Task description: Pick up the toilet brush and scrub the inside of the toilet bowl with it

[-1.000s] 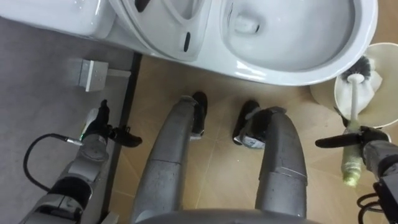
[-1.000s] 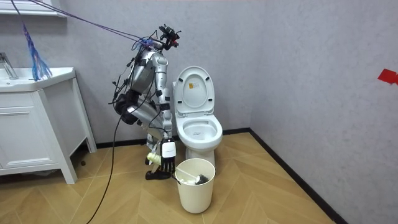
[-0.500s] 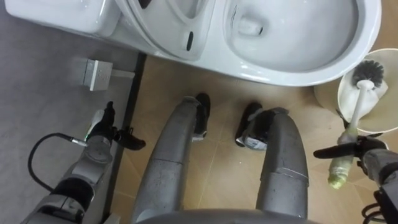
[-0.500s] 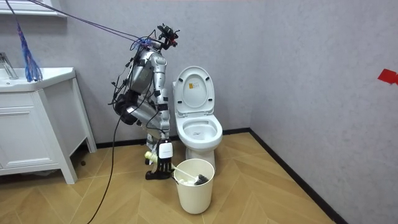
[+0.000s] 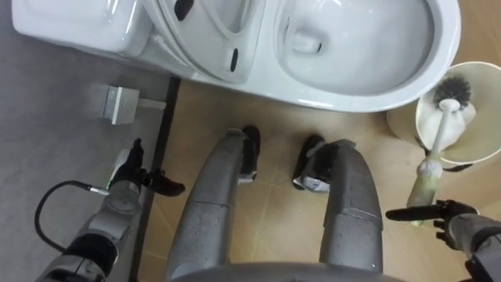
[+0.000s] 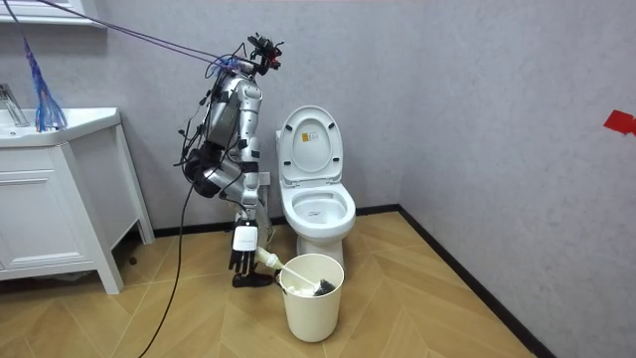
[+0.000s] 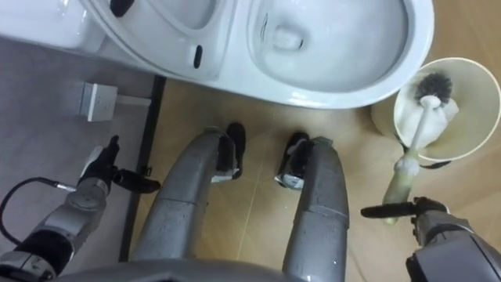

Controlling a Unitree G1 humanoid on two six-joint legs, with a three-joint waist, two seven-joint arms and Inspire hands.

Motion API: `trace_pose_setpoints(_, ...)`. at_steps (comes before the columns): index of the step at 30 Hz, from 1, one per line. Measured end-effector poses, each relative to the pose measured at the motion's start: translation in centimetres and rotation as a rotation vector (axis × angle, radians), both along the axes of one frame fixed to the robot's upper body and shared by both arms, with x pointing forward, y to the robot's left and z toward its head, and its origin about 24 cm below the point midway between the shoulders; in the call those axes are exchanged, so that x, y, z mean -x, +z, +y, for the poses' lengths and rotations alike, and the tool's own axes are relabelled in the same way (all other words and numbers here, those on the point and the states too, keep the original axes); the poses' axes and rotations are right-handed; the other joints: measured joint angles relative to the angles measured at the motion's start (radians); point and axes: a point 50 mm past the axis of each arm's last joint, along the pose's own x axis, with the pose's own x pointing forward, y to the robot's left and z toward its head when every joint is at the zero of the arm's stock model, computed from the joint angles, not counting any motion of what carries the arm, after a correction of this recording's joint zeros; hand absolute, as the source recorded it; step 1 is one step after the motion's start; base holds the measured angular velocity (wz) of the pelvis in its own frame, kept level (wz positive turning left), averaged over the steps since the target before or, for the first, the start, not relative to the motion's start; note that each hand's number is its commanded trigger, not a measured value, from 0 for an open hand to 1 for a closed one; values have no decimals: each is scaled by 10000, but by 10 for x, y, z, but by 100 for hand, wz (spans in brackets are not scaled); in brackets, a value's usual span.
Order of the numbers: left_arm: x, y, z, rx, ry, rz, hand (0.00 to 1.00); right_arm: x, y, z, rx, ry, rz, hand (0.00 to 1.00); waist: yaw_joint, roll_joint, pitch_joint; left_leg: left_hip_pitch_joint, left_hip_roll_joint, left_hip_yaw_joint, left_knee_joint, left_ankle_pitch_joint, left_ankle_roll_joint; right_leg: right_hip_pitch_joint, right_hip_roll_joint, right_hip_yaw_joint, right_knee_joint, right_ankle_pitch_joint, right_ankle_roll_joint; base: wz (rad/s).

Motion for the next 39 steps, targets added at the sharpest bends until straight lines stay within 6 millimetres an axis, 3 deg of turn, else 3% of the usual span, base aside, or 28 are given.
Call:
trace_pose_setpoints(5, -4, 2, -2, 51, -36, -133, 0, -12, -5, 19, -1528, -2785, -1529, 0, 14, 40, -59, -303, 5, 116, 157, -30, 54, -384, 61, 199, 172, 17, 66, -3)
trace_pose_setpoints(16, -13, 5, -10, 85, 25, -416, 0, -24, -3, 25, -2558, -4827, -2782, 0, 104, 144, -57, -584, 39, 296, 326, -61, 101, -767, 81, 401, 360, 30, 131, -2)
trace_pose_setpoints(36, -14, 6, -7, 700, 1260, -777, 0, -40, 4, 25, -2779, -5615, -3618, 0, 89, 153, -58, -589, 152, 414, 246, -116, 112, -830, 78, 363, 314, -24, 19, -1)
trace_pose_setpoints(37, -14, 6, -7, 711, 1276, -780, 0, -41, 5, 25, -2781, -5654, -3633, 92, 87, 152, -58, -590, 150, 415, 245, -116, 113, -829, 71, 360, 315, -24, 19, 0)
trace_pose_setpoints(38, -14, 6, -7, 723, 1292, -782, 0, -41, 5, 25, -2775, -5673, -3635, 100, 85, 152, -58, -591, 150, 416, 245, -116, 113, -829, 69, 358, 316, -23, 18, 0)
trace_pose_setpoints(39, -13, 6, -7, 760, 1338, -783, 0, -42, 5, 25, -2771, -5684, -3653, 100, 80, 151, -58, -591, 149, 417, 245, -115, 114, -828, 69, 358, 316, -23, 19, 0)
